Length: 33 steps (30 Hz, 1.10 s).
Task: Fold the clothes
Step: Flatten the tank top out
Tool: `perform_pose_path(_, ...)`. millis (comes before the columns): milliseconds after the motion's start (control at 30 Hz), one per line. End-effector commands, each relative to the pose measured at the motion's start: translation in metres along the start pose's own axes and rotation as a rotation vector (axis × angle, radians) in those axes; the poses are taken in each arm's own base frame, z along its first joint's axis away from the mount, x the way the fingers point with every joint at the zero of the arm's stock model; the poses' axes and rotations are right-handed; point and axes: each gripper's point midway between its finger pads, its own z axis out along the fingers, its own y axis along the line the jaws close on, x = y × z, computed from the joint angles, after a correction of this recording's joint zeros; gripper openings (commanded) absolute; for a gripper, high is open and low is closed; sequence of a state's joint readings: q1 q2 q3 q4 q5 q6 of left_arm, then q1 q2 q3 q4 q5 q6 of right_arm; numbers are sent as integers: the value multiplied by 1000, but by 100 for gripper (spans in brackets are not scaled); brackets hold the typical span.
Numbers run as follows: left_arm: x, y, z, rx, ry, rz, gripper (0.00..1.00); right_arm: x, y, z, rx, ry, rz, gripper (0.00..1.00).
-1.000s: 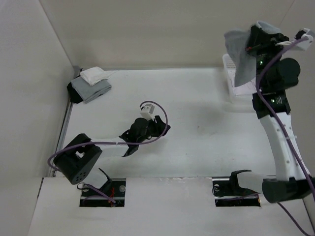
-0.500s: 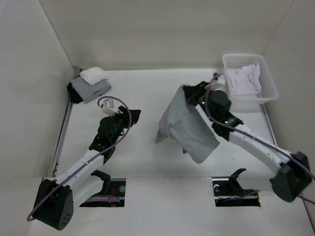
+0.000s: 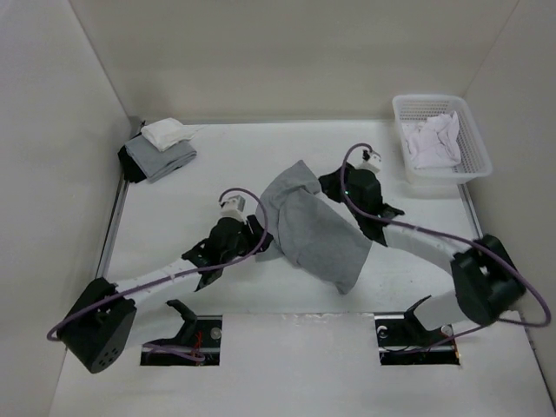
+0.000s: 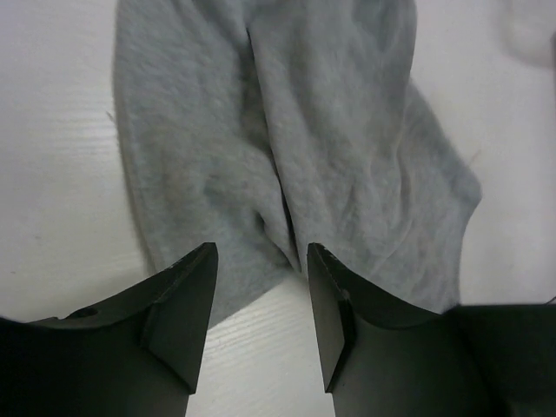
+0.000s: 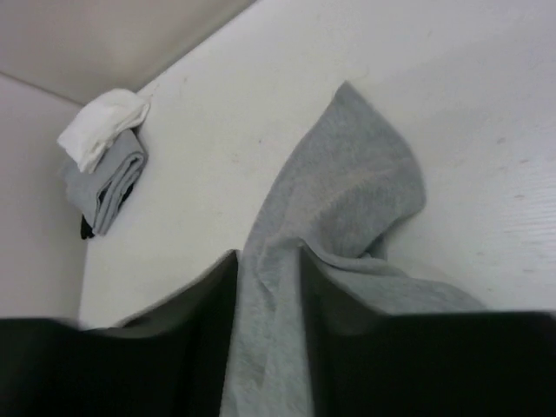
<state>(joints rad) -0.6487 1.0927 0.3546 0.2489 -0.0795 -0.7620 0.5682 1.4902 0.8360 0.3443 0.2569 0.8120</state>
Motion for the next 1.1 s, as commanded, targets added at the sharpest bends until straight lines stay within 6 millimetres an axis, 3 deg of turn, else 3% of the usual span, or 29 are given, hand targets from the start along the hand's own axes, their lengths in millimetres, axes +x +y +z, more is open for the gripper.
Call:
perform_pose_path(0, 9, -13, 12, -31, 19, 119, 45, 6, -52, -43, 119, -31, -36, 13)
perform_pose_path(100, 14, -6, 22, -88, 24, 153, 47, 33, -90, -66, 218, 49, -44, 11)
perform_pose_path(167, 14, -3, 26, -119, 15, 178, 47, 50, -104, -77, 247, 114, -67, 26)
perform_pose_path(233, 12, 0, 25, -144, 3, 189, 46, 68, -89, -84, 185, 175, -102, 39)
perform_pose_path(300, 6, 9, 14, -199, -46, 209, 46, 89, -54, -95, 80, 242, -185, 49)
perform_pose_path(400, 15, 21, 10, -250, -28, 235, 50, 109, -26, -105, 20, 308, -254, 55)
perform_pose_path(533, 40, 32, 14, -278, 80, 240, 49, 135, -16, -106, -1, 381, -309, 58)
perform_pose_path(600, 44, 38, 11, -299, 91, 241, 48, 148, -8, -107, -24, 415, -326, 58)
perform_pose_path(767, 33, 50, -2, -352, 35, 233, 48, 183, 19, -105, -75, 488, -371, 46)
perform_pose_path(967, 58, 47, 9, -286, 141, 202, 46, 204, 10, -94, -21, 516, -360, 44)
perform_pose_path(1000, 61, 45, 12, -269, 148, 196, 44, 204, 10, -93, -18, 510, -360, 41)
perform_pose_path(1067, 61, 38, 18, -227, 145, 176, 35, 196, 12, -86, -4, 461, -346, 21)
